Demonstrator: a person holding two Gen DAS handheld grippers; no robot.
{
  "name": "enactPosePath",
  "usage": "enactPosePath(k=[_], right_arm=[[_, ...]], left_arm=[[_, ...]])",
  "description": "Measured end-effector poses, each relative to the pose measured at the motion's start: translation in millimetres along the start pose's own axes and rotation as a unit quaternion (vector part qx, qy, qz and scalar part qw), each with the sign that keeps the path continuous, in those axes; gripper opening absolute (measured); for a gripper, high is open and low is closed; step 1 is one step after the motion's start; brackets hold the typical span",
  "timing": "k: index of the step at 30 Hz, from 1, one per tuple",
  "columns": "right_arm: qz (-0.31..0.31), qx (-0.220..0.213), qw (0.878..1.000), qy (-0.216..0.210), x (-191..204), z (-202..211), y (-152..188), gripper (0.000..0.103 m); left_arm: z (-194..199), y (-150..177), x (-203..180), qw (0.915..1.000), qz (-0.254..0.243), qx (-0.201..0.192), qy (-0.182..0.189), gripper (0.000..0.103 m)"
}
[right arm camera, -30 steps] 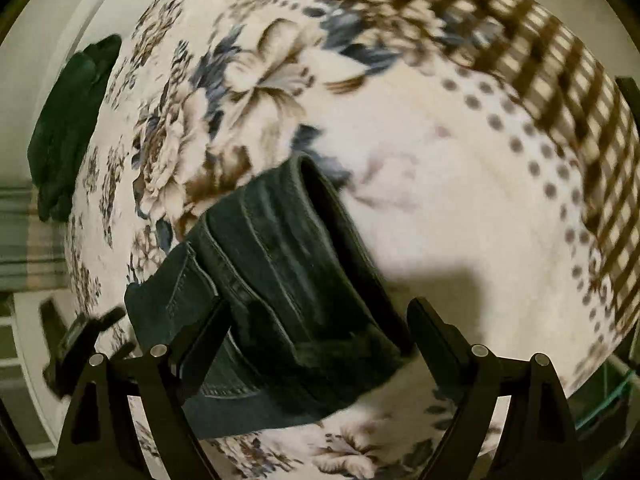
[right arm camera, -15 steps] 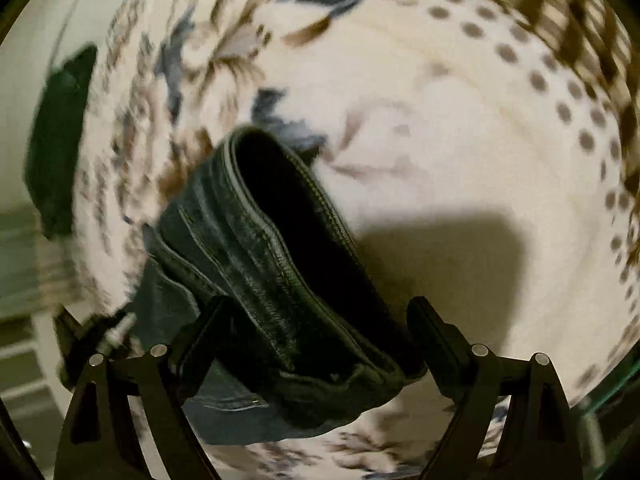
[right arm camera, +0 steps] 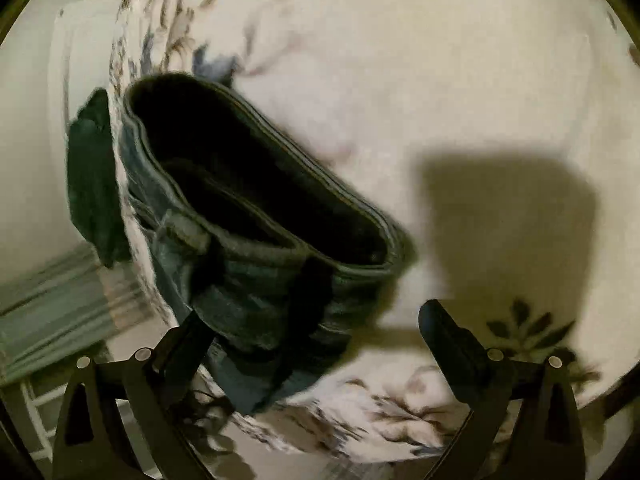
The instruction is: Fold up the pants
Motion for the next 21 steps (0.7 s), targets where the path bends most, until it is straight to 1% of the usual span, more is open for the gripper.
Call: enactPosePath(k=[2, 3, 6, 9, 15, 18, 21], right_arm=[[0.008, -0.022, 1.000, -0.009, 7.8, 2.2, -5.3, 0.102], [0.008, -0.022, 1.000, -0.003, 7.4, 0.6, -6.7, 0.102], [0.017, 0.004, 1.000, 0.008, 9.8, -23.0, -9.2, 0.103], [0.050, -0.005, 0.999, 0.008, 13.7, -28.5, -10.4, 0.103], [0.071, 0.005, 0.997, -0.010, 18.8, -30.5, -5.8, 0.103], [0.073, 0.010, 0.996, -0.040, 28.7, -28.5, -3.5, 0.103], [0.077, 0.007, 0.996, -0.045, 35.3, -29.5, -4.4, 0.103]], left_arm=[[-5.0, -1.8, -5.5, 0.9996, -0.022, -0.001, -0.019, 0.101], [-7.1, -1.7, -8.7, 0.9989, -0.035, -0.001, -0.029, 0.102], [-14.9, -0.1, -14.8, 0.9952, -0.074, -0.001, -0.063, 0.103], [-18.1, 1.9, -15.4, 0.9922, -0.092, -0.003, -0.085, 0.103], [-18.7, 1.9, -16.2, 0.9922, -0.091, -0.009, -0.085, 0.103], [-16.5, 3.0, -13.0, 0.9926, -0.090, -0.008, -0.081, 0.103], [-11.9, 8.0, -7.7, 0.9932, -0.088, -0.005, -0.076, 0.103]])
Point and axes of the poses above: each gripper's, at about its wrist camera, not at the fingertips, and z roughly against the way its jaws point, x to its left, y to its underside, the point moved 8 cm from there along -z, roughly the way its jaws point, and after that the axes turned 4 degrees about -z, right-handed, at the moved point
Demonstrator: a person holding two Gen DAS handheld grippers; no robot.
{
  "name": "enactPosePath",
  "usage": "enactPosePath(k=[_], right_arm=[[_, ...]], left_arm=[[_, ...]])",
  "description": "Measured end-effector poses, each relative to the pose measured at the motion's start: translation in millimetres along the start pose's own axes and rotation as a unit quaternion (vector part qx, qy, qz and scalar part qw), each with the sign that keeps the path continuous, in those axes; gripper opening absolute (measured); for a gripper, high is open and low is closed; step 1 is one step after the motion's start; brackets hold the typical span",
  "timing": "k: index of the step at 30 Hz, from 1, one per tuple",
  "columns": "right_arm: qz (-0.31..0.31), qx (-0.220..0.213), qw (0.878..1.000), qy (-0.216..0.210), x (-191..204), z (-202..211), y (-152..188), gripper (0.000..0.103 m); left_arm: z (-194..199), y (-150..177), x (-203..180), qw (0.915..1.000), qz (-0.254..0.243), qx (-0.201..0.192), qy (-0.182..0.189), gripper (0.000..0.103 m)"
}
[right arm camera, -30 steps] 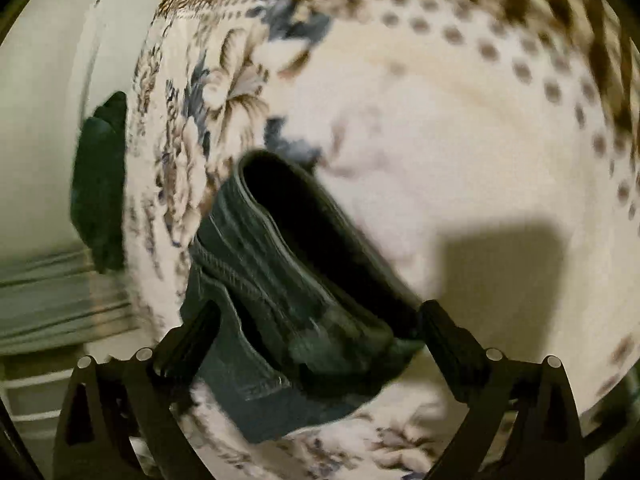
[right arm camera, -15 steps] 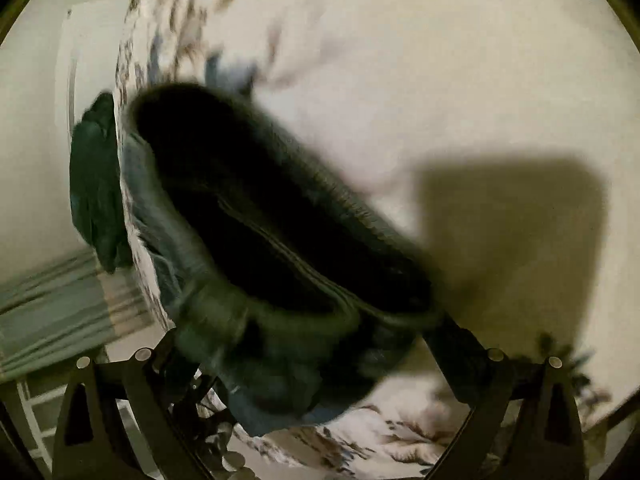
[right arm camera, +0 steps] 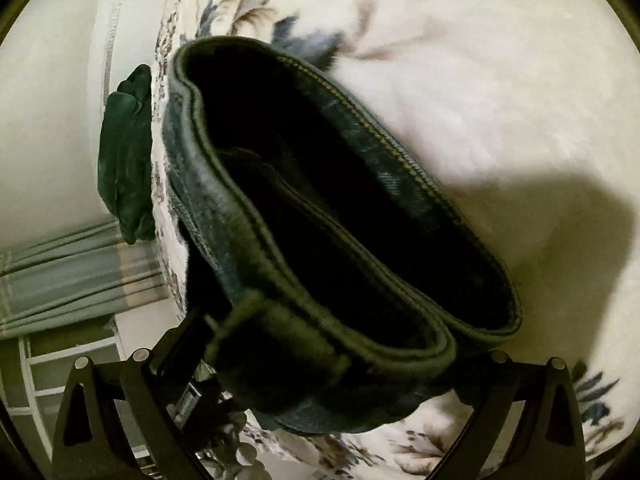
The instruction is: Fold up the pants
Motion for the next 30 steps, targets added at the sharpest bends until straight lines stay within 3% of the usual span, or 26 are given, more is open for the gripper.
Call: enactPosePath(k=[7, 11, 13, 18, 19, 20, 21, 23, 24, 26, 30], right_arm=[[0.022, 0.000, 1.000, 0.022, -10.9, -16.5, -1.8, 0.103], [0.036, -0.016, 0.999, -0.028, 10.2, -5.9, 4.9, 0.103], [0.037, -0.019, 0.998, -0.040, 1.4, -8.5, 5.5, 0.103], [0.019, -0.027, 0.999, -0.008, -10.4, -27.9, -3.6, 0.103], [0.023, -0.032, 0.999, 0.000, -7.5, -28.5, -2.5, 0.102], [0.029, -0.043, 0.999, 0.012, -5.4, -27.4, -0.2, 0.098], [0.031, -0.051, 0.998, 0.019, -5.7, -26.0, 1.3, 0.088], [0.033, -0.071, 0.997, 0.027, -7.7, -19.7, 6.5, 0.075], [0.034, -0.076, 0.996, 0.028, -8.3, -18.1, 9.2, 0.068], [0.044, -0.088, 0.995, 0.032, -3.0, -14.0, 15.6, 0.062], [0.065, -0.110, 0.991, 0.042, 11.8, -3.3, 19.8, 0.052]], left_arm=[[-4.9, -1.4, 5.5, 0.9998, 0.004, 0.009, 0.019, 0.103], [-3.5, -4.2, 9.0, 0.9991, 0.019, 0.014, 0.035, 0.103], [-4.6, -4.0, 9.3, 0.9991, 0.019, 0.015, 0.036, 0.103], [-2.5, -6.8, 5.3, 0.9987, 0.020, 0.001, 0.048, 0.102], [1.2, -7.7, 3.3, 0.9981, 0.019, -0.008, 0.059, 0.097], [7.0, -8.7, 0.3, 0.9973, 0.015, -0.019, 0.070, 0.074], [12.1, -9.1, -3.3, 0.9969, 0.010, -0.025, 0.074, 0.060], [23.8, -8.4, -5.7, 0.9968, 0.004, -0.034, 0.073, 0.048], [30.6, -7.6, -6.3, 0.9960, 0.007, -0.039, 0.081, 0.035], [46.0, -7.2, -14.7, 0.9936, 0.005, -0.049, 0.102, 0.028], [72.2, -11.9, -39.0, 0.9923, -0.033, -0.076, 0.092, 0.026]])
Point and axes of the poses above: each gripper's, at about its wrist camera, not at the fingertips, and z roughly against the way its jaws point, x to its left, y to its underside, the point moved 8 cm from there along -z, roughly the way its jaws point, and after that the axes turned 4 degrees about -z, right-handed, at the moved point
